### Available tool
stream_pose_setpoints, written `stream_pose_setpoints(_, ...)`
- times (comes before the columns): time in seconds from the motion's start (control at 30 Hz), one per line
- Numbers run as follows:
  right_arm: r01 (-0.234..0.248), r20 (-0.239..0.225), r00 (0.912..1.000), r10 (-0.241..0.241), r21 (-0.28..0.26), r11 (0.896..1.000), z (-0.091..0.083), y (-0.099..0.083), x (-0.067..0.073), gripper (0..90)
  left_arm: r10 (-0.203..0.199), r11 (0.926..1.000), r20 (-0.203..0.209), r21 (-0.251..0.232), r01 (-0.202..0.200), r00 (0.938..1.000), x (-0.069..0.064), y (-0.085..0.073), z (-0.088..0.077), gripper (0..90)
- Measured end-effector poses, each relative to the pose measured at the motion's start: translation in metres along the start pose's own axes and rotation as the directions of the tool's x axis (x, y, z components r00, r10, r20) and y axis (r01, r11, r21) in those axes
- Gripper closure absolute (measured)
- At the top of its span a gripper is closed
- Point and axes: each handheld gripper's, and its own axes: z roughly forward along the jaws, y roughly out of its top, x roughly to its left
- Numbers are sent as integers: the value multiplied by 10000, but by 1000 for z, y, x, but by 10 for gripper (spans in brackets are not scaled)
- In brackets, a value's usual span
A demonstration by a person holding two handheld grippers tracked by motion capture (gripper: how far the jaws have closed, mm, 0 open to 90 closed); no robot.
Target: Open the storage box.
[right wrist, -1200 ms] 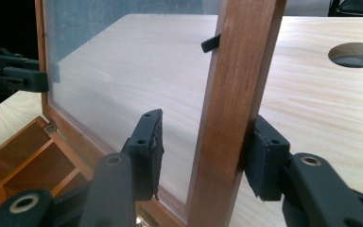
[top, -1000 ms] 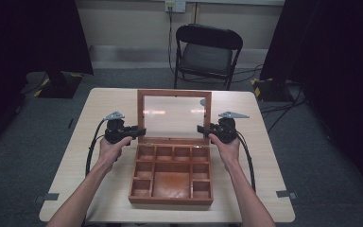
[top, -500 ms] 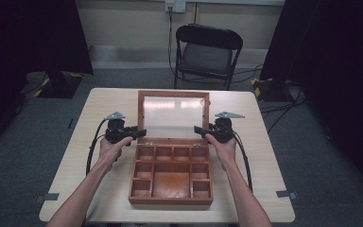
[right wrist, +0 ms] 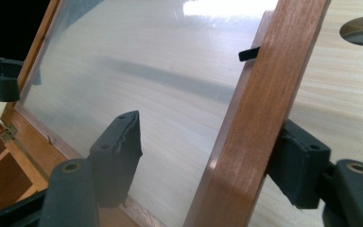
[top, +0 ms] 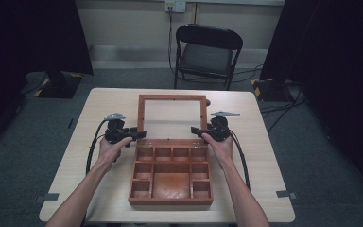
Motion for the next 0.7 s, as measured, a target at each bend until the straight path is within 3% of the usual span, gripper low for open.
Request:
stream_pose_setpoints(0.2,-155,72,9999,153,156,9998,4,-3,-2,279,-18,9997,-72,224,19,10000,2,-2,1,457)
stream_pose_setpoints(0.3,-158,324,9994,148,318,9994,3,-4,-3,287,-8,9986,-86,537,12,10000,3,-4,2,438)
stream_pose_setpoints(0.43,-148,319,9994,131,533,9985,3,-8,-6,291,-481,9979,166,437,474,9987,8,-11,5,412)
stream_pose_setpoints(0.5,-152,360,9993,134,496,9987,4,-10,-7,299,-566,9976,65,399,563,9984,9,-11,5,391)
stream_pose_setpoints(0.57,-238,258,9994,230,326,9992,2,-10,-8,316,-359,9991,-3,239,359,9994,8,-9,2,430)
stream_pose_setpoints(0.63,-134,216,9997,129,256,9996,1,-8,-6,314,-352,9991,140,231,349,9993,8,-5,1,424)
stream_pose_setpoints(0.7,-110,224,9997,104,285,9995,0,-6,-5,314,-226,9995,24,242,226,9997,6,-3,0,403)
